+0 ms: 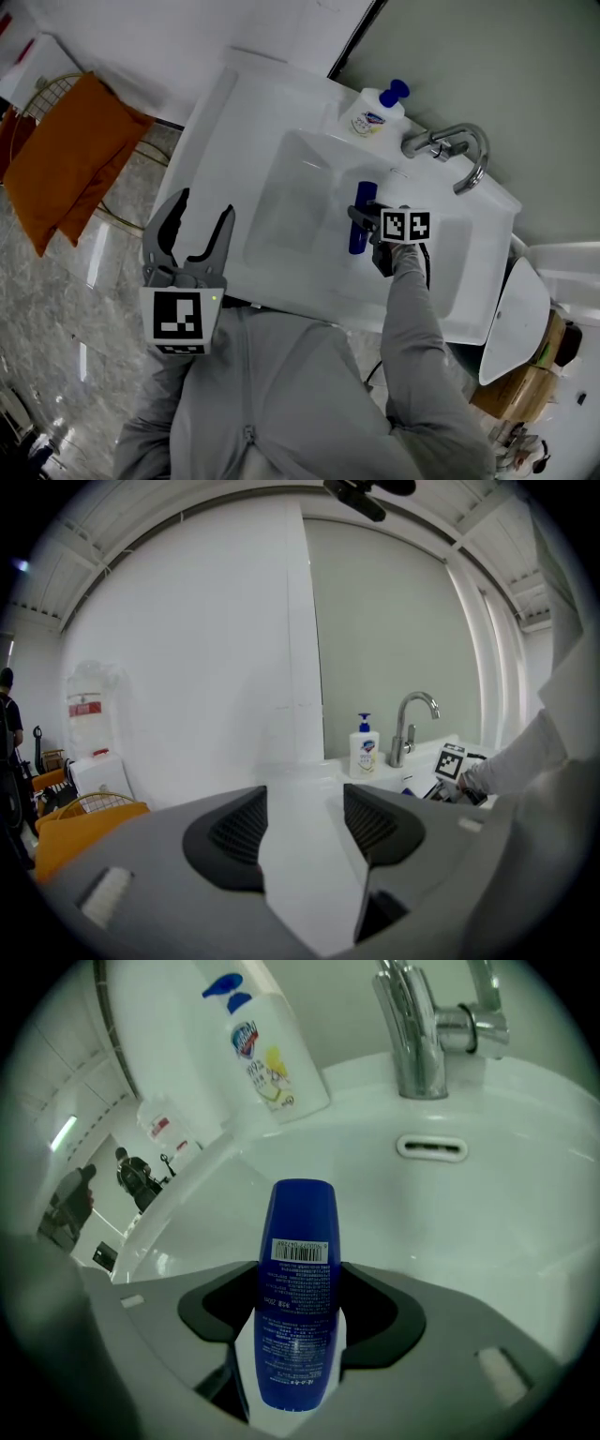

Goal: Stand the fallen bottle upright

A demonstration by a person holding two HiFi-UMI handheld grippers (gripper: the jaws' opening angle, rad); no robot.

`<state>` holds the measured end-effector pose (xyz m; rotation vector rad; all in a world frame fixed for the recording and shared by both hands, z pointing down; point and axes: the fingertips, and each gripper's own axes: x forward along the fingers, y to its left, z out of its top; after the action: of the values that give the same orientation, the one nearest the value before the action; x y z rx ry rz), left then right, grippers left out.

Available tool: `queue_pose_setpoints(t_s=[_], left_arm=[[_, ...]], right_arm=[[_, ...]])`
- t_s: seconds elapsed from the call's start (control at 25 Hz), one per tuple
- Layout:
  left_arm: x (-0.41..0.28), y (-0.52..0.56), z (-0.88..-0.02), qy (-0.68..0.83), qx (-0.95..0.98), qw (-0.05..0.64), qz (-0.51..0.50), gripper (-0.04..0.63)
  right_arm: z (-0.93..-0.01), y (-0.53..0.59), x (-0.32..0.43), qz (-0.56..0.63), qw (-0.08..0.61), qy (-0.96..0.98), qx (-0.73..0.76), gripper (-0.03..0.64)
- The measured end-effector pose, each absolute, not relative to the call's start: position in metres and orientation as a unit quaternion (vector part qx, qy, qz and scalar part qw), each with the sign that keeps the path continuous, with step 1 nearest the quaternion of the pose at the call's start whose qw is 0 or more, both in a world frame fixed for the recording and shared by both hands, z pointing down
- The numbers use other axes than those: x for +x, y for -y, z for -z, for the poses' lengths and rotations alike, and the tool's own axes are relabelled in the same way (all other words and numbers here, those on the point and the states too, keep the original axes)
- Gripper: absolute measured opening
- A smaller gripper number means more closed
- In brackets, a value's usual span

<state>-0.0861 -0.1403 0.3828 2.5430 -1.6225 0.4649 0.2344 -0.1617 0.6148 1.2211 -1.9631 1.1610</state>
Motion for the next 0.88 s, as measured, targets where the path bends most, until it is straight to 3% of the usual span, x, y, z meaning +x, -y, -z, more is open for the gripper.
queue_pose_setpoints(t_s=[0.6, 0.88], left_arm=[[-0.117, 0.140, -0.383, 0.554, 0.815, 0.051, -0.161, 0.304], [-0.144, 0.149, -0.384, 0.570, 0.802, 0.051, -0.173, 0.304]], right_arm=[[-0.452, 0.245, 0.110, -0.169, 0.060, 0.867, 0.465, 0.273], [-0.421, 0.306, 0.061, -0.081, 0.030, 0.845, 0.528, 0.273]])
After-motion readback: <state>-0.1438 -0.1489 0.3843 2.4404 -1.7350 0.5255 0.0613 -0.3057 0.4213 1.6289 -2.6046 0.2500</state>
